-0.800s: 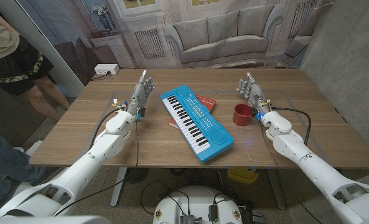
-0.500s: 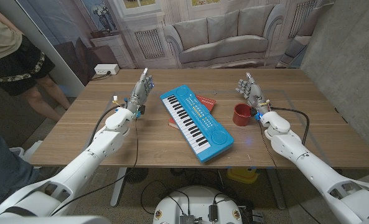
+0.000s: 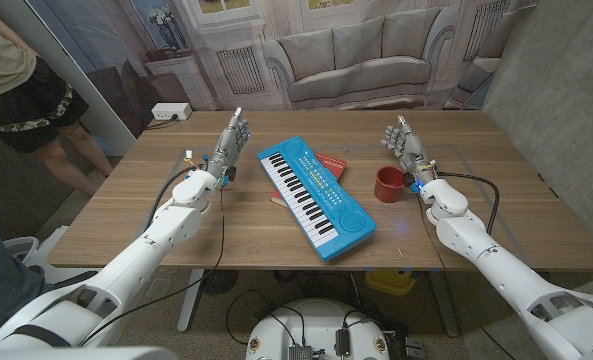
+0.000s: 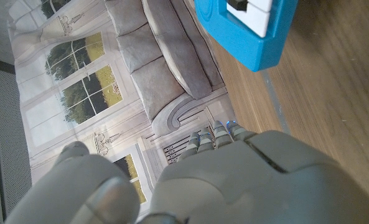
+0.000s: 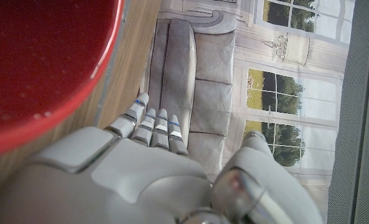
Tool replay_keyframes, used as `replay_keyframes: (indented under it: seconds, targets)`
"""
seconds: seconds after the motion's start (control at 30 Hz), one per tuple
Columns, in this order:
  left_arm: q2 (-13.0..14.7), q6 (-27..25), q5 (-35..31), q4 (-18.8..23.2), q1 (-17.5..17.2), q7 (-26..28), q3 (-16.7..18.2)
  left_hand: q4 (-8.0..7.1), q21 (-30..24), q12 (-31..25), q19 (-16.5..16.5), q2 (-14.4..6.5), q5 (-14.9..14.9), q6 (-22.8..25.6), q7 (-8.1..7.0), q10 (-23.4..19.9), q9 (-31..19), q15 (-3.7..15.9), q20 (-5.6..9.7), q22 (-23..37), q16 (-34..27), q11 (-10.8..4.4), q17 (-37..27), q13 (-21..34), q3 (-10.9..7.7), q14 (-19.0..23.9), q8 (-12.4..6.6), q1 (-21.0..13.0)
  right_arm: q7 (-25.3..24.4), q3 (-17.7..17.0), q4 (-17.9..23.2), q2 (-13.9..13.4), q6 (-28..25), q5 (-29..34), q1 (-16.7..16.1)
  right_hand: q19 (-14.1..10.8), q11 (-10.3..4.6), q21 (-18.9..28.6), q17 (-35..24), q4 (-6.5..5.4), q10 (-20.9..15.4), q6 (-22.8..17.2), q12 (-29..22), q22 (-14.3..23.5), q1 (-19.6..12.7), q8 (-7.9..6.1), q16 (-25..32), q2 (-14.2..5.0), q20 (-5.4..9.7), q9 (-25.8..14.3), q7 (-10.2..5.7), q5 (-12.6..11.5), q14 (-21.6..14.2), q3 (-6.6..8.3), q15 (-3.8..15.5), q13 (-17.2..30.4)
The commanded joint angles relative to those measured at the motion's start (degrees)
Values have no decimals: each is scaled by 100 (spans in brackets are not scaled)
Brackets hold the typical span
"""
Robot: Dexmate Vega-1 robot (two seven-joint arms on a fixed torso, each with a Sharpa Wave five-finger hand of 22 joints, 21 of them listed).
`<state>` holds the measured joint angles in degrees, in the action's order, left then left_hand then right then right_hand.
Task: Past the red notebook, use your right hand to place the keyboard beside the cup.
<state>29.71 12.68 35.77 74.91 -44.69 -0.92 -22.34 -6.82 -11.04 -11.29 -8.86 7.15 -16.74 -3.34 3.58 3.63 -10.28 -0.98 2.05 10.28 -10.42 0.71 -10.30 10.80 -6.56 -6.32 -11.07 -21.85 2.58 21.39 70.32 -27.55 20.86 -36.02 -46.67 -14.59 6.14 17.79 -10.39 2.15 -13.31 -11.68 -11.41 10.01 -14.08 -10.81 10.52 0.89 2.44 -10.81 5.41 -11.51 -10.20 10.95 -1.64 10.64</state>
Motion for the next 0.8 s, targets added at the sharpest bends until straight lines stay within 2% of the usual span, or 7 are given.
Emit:
replay_keyframes:
  seconds: [0.03, 0.17, 0.43, 0.8]
  targets:
    - [112, -124, 16, 255, -188, 138, 39, -10, -24, -42, 16, -44, -34, 13, -11, -37, -30, 2, 154, 7, -40, 18, -15, 17, -10, 30, -26, -25, -292, -86, 542, -248, -67, 132, -293, -53, -12, -19, -16, 2, -36, -45, -39, 12, -31, -35, 28, -22, 111, -14, 16, -37, -59, 35, -11, -1]
    - [169, -193, 37, 359, -289, 229, 78, -4, -40, -52, 52, -62, -37, 31, -13, -63, -31, -9, 137, 7, -50, 22, -15, 16, -12, 59, -32, -40, -423, -139, 750, -310, -70, 145, -452, -61, -16, -24, -16, 4, -51, -59, -46, 13, -33, -41, 34, -28, 103, -14, 16, -37, -75, 36, -7, -1]
    - [241, -162, 42, 543, -460, 337, 146, 10, -67, -80, 126, -91, -45, 103, 1, -139, -31, 7, 114, 6, -78, 16, -14, 16, -10, 148, -55, -74, -313, -149, 661, -271, 127, 129, -492, -117, -43, -41, -13, 30, -123, -118, -76, 16, -102, -64, 56, -98, 99, -15, -24, -41, -146, 72, 31, 1]
    - [332, -174, 52, 765, -600, 388, 197, 26, -73, -90, 159, -109, -51, 145, -15, -178, -32, 10, 108, 4, -83, -6, -13, 16, -5, 190, -64, -106, -418, -213, 1027, -424, 3, 127, -683, -122, -39, -67, -10, 57, -151, -144, -86, 19, -160, -72, 59, -138, 102, -16, -15, -38, -173, 98, 12, 2]
